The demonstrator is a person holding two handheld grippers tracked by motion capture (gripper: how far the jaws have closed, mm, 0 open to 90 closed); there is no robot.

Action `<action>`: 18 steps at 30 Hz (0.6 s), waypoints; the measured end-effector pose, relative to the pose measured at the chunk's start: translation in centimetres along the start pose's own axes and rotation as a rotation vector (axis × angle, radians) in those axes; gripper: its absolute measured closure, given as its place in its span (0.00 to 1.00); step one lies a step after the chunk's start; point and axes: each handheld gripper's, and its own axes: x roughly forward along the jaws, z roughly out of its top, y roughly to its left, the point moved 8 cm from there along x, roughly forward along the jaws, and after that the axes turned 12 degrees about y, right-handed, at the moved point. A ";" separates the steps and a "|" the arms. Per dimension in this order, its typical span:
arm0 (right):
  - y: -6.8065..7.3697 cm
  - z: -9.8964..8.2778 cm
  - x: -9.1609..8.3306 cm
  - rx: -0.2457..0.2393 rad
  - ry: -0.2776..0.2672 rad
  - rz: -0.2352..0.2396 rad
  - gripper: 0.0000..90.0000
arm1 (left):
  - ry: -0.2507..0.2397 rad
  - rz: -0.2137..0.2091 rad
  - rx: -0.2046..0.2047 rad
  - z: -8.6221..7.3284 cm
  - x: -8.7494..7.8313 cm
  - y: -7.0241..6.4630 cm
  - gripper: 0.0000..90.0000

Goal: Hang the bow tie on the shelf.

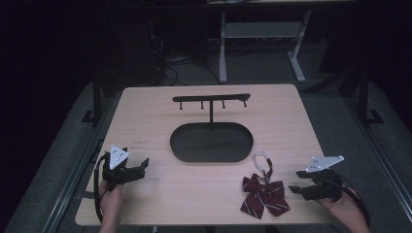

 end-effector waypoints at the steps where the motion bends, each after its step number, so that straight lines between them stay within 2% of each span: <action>1: 0.0 0.0 0.0 0.000 0.000 0.002 0.39 | 0.003 -0.001 0.005 0.0 0.0 -0.1 0.15; 6: 0.1 0.2 0.1 0.006 0.000 0.021 0.39 | 0.000 -0.004 0.019 0.1 -0.1 -0.3 0.15; 11: 0.5 0.9 -0.1 0.001 0.008 0.049 0.41 | -0.001 -0.003 0.012 -0.1 -0.1 0.0 0.15; 14: 0.5 1.7 -0.1 -0.022 0.020 0.046 0.44 | -0.003 -0.001 -0.001 -0.2 -0.1 0.2 0.15; 18: 0.7 3.0 -0.2 -0.057 0.043 0.032 0.47 | -0.003 0.002 0.001 -0.2 -0.2 0.2 0.15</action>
